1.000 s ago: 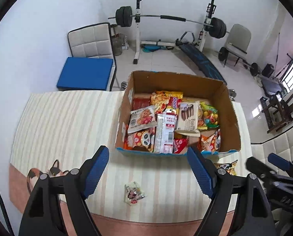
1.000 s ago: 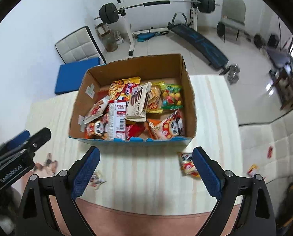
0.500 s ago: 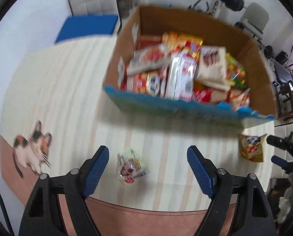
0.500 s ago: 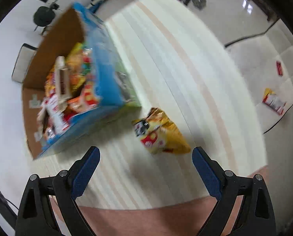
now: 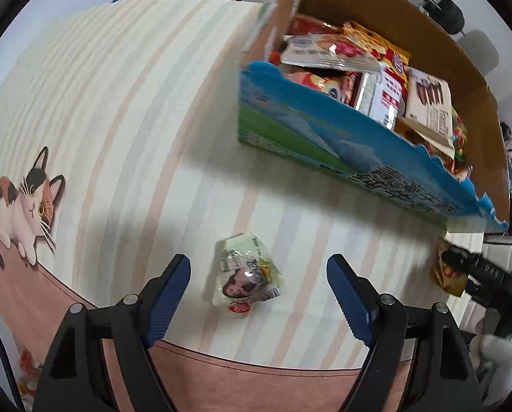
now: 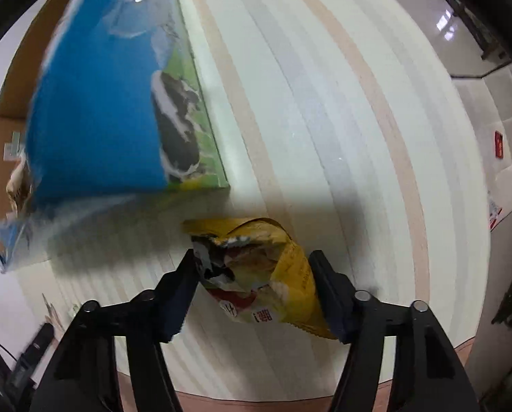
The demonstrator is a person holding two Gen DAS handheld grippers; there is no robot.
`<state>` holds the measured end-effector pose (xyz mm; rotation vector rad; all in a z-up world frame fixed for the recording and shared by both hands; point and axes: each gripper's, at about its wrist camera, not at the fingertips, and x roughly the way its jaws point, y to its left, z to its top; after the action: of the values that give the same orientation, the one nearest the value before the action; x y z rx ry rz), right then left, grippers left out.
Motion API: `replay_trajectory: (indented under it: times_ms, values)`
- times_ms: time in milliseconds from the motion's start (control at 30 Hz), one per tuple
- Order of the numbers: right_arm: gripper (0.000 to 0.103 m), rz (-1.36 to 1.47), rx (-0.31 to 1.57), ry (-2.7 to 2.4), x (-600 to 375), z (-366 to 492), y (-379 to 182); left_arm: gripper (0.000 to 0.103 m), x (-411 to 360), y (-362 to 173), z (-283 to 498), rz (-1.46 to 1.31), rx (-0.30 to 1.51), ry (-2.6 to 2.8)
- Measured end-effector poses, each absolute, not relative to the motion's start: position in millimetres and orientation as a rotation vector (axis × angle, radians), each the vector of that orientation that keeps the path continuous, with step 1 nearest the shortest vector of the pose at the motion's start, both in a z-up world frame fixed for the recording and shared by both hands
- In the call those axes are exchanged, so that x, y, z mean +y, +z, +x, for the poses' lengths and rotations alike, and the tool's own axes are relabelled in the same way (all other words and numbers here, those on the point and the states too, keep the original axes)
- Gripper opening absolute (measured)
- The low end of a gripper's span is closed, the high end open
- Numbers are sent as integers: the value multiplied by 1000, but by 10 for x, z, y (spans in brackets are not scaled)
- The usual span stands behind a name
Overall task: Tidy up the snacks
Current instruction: 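Grasp the clear candy packet with left tool while right tool grasps the yellow panda bag, then carry both packets into the box and open both tools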
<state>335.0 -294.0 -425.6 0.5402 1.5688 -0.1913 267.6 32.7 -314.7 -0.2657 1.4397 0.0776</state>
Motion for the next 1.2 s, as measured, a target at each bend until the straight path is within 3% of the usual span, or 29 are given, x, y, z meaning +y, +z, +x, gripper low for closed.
replay_trajectory:
  times_ms: [600,700,733,767,1200]
  values:
    - [63,571,1644,-59,-2093,2739,-4325,81,561,-3832,2680,-406,1662,46]
    - [63,583,1643,-66,-2008,2751,-4362,66,551,-3823,2651,-400,1635,50]
    - [63,584,1642,-69,-2028,2761,-4357,53,535,-3812,2646,-392,1626,53]
    - [63,588,1640,-71,-2058,2750,-4347,51,522,-3802,2644,-387,1624,53]
    - [62,591,1615,-48,-2180,2732,-4170,50,335,-3661,2396,-395,1614,-3]
